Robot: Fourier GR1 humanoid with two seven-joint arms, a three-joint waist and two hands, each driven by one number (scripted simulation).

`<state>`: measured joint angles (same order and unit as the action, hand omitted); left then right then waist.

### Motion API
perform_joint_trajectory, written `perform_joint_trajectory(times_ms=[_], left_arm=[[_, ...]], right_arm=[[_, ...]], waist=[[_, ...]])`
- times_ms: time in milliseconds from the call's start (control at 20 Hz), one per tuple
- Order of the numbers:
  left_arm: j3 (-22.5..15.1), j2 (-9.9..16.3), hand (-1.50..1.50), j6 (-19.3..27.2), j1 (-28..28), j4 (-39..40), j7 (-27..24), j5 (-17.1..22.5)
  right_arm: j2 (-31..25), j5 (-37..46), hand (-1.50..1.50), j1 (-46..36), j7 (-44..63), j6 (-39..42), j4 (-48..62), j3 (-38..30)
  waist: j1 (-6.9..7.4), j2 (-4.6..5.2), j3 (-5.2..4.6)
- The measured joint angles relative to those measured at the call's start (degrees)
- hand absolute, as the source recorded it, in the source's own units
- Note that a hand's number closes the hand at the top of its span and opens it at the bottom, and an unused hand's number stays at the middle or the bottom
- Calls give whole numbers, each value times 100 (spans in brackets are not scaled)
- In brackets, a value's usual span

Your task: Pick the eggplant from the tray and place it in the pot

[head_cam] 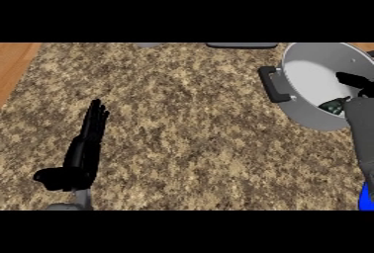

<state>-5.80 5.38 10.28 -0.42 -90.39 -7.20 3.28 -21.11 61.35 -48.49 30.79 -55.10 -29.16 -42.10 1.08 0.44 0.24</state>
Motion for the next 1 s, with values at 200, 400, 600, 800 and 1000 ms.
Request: perform_joint_trajectory(times_ms=[200, 400, 600, 800, 1000], left_arm=[[-25, -56, 0, 52, 63, 9, -56, -59], [10, -49, 0, 69, 33, -49, 26, -76], [105, -15, 0, 22, 2, -36, 50, -49], [124, -26, 0, 14, 28, -111, 109, -82], [122, -77, 0, 11, 86, -171, 122, -123]], right_arm=[[243, -795, -150, 382, -768, -391, -547, -227], [337, -1679, -150, 862, -1548, -536, -1103, -332], [489, -2406, -150, 1448, -2097, -496, -1842, -228], [585, -2983, -150, 2092, -2451, -373, -2514, -74], [720, -3290, -150, 2769, -2477, -243, -3232, 133]], waist=[[-51, -20, -7], [-76, -30, -10], [-108, -44, -17], [-120, -51, -22], [-125, -55, -27]])
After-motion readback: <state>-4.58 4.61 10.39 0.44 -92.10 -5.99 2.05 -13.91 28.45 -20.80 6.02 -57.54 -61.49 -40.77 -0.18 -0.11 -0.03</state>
